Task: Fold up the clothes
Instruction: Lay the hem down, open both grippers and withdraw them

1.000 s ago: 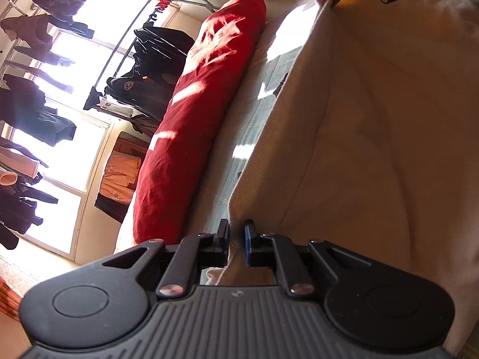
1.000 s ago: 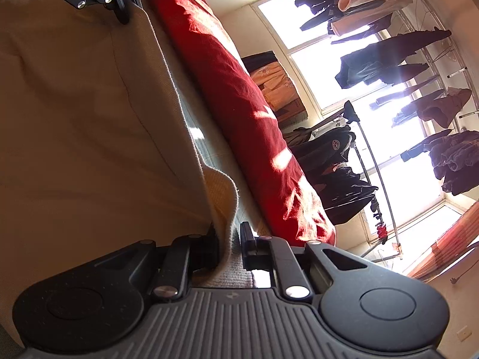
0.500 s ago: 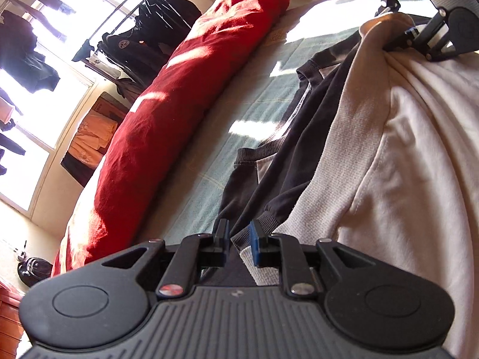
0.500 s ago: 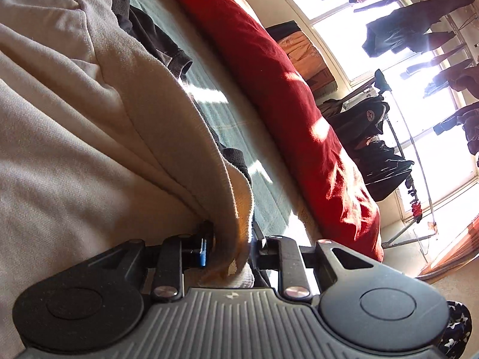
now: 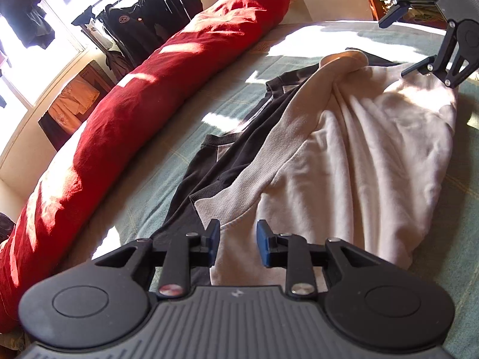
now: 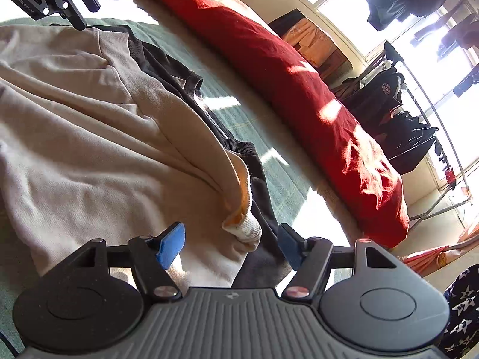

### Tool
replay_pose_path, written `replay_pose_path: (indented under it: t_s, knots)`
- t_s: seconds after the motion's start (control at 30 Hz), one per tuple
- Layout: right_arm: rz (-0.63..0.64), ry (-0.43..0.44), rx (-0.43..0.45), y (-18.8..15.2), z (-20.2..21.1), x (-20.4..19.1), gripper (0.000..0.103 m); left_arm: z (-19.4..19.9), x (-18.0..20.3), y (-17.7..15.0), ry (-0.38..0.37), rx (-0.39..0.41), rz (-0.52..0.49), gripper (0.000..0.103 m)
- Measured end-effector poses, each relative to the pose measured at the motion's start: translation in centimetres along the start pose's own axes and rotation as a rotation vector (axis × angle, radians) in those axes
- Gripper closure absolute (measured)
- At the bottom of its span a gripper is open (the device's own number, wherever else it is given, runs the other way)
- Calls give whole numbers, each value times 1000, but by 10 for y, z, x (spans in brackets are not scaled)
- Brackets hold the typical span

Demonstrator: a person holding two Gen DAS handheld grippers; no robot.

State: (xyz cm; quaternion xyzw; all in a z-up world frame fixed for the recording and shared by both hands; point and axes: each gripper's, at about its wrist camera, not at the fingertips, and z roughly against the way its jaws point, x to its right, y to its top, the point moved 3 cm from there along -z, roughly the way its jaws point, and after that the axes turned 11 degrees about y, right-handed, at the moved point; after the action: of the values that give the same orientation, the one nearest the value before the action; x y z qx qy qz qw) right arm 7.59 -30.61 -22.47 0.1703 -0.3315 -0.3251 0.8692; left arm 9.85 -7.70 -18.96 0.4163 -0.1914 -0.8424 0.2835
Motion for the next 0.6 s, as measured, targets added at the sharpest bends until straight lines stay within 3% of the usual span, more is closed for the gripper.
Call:
replay_pose_path:
  t_s: [0.13,0.23,0.43,0.6]
  knots:
    - [-16,51,-10,-15,43,-30,24,45,22,-5,-57,-3,18,53]
    - [-35,117,-13,-27,70,-60,23,74,42,-11,-122,-18,41,52]
    - [-154,234,15,-51,105,-115,23,110,80,-24,-162,-27,25,51]
    - [-194,246,44,-57,123,-133,23,130,102,-30,-191,-31,20,50]
